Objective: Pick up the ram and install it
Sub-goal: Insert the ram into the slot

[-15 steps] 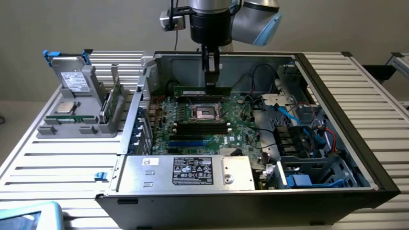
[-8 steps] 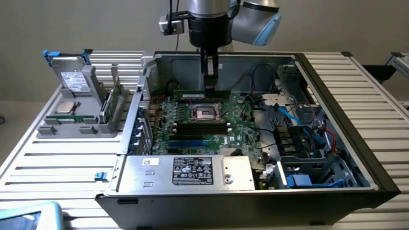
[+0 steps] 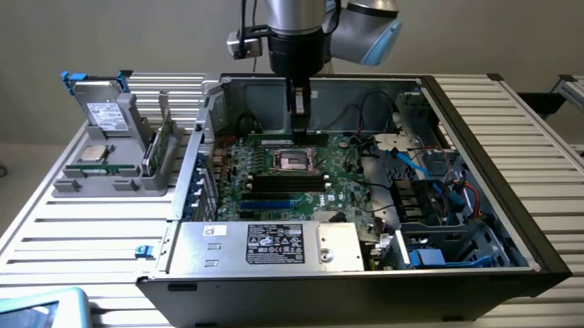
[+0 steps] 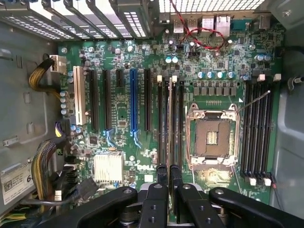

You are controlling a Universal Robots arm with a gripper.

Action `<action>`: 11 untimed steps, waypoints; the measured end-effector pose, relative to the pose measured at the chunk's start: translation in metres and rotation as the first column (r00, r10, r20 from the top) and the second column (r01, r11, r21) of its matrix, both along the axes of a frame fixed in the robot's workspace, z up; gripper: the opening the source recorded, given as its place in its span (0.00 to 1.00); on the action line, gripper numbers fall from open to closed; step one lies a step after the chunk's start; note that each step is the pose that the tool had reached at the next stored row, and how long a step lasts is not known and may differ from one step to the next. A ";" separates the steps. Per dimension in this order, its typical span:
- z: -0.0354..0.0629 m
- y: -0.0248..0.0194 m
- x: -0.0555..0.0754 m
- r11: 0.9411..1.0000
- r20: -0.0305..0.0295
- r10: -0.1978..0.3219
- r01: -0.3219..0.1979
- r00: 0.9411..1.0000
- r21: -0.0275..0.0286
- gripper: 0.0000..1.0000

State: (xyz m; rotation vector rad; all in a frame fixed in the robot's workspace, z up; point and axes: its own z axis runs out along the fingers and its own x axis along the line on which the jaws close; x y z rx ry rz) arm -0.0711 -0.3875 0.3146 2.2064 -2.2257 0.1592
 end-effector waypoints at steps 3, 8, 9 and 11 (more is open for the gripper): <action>-0.0055 0.0000 0.000 1.000 0.000 0.000 0.000 1.000 0.000 0.14; -0.0146 0.0026 0.000 1.000 0.000 0.000 0.000 1.000 -0.001 0.14; -0.0162 0.0029 0.001 1.000 0.000 0.000 0.000 1.000 -0.001 0.14; -0.0193 0.0029 0.001 1.000 -0.002 0.000 0.000 1.000 -0.002 0.14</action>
